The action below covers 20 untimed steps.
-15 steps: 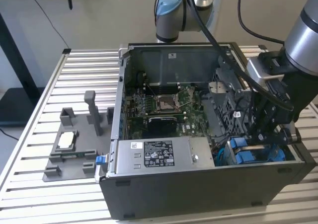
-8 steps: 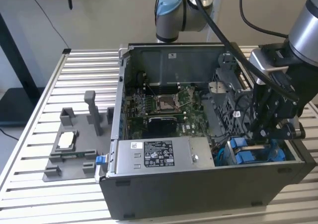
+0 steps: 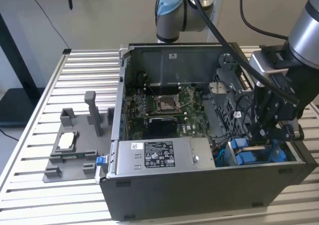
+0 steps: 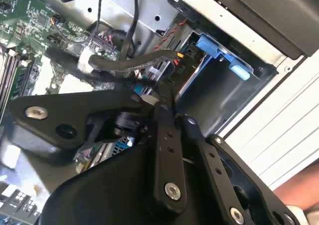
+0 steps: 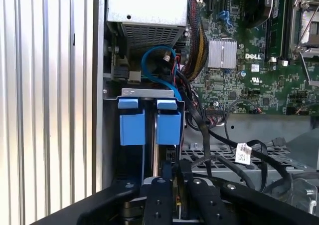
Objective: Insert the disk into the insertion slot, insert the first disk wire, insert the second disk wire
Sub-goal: 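Insert the second disk wire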
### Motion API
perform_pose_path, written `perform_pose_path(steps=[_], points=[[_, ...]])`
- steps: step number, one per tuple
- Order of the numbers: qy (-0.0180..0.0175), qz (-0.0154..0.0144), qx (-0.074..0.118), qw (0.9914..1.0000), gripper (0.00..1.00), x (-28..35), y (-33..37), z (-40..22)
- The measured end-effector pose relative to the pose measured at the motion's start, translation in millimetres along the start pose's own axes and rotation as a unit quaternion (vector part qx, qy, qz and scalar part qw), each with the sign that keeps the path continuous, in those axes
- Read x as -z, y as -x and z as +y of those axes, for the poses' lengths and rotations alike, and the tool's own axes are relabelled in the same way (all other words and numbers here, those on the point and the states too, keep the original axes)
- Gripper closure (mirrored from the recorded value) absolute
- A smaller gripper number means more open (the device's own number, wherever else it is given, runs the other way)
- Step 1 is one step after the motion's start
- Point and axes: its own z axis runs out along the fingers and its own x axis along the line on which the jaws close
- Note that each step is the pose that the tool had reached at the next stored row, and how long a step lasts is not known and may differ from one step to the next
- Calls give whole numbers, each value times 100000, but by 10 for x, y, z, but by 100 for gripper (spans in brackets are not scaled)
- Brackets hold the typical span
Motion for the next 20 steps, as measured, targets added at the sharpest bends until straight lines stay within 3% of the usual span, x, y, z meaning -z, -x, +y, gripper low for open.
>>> perform_pose_path(steps=[1, 5, 10, 13, 14, 17, 20], points=[[0, -5, -2, 100000, 85, 0, 0, 0], [0, -31, -2, 100000, 85, 2, 1, 0], [-1, -136, -5, 100000, 85, 59, 3, 1], [-4, -506, -7, 99999, 78, 106, 2, 1], [-6, -669, -6, 99998, 71, 112, 0, 1], [-71, -869, 7, 99996, 71, 107, 0, 25], [-229, -1405, 20, 99990, 73, 92, -2, 81]])
